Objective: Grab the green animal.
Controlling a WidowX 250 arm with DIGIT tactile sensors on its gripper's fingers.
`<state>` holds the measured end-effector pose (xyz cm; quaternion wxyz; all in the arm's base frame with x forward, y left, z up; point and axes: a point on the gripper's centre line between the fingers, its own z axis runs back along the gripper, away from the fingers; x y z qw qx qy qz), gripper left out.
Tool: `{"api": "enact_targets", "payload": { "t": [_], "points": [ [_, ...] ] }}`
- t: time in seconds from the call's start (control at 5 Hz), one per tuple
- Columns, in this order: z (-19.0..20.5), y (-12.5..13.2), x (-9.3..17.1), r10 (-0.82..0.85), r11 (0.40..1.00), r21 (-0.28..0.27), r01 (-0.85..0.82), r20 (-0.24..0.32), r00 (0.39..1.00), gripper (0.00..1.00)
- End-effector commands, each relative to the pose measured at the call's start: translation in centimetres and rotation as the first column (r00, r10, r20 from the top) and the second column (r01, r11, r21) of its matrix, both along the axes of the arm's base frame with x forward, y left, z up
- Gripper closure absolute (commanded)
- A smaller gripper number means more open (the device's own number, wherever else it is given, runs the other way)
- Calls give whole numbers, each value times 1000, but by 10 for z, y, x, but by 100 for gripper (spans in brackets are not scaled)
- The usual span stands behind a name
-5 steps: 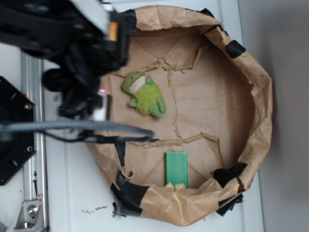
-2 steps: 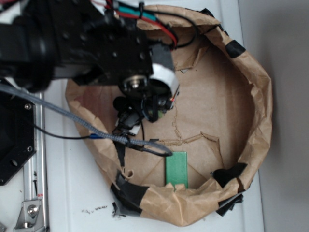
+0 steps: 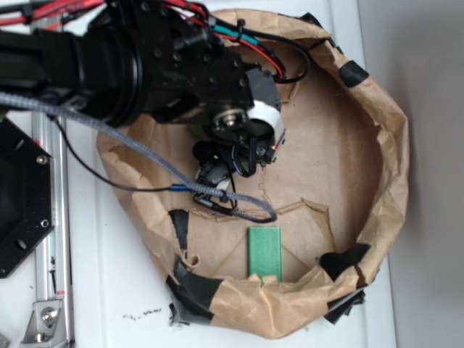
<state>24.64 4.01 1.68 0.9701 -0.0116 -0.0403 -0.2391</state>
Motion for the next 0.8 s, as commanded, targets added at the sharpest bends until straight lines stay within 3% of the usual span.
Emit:
{"api": "enact_targets", "payload": {
  "t": [0.0,0.2,0.4,0.6],
  "points": [
    [105,-20,20,30,996,-84,-18,139,990,100],
    [155,-24,23,201,976,-118,-183,157,967,100],
    [179,-29,21,417,906,-130,-402,130,899,100],
    [171,-31,18,493,868,-125,-480,123,861,100]
  ]
}}
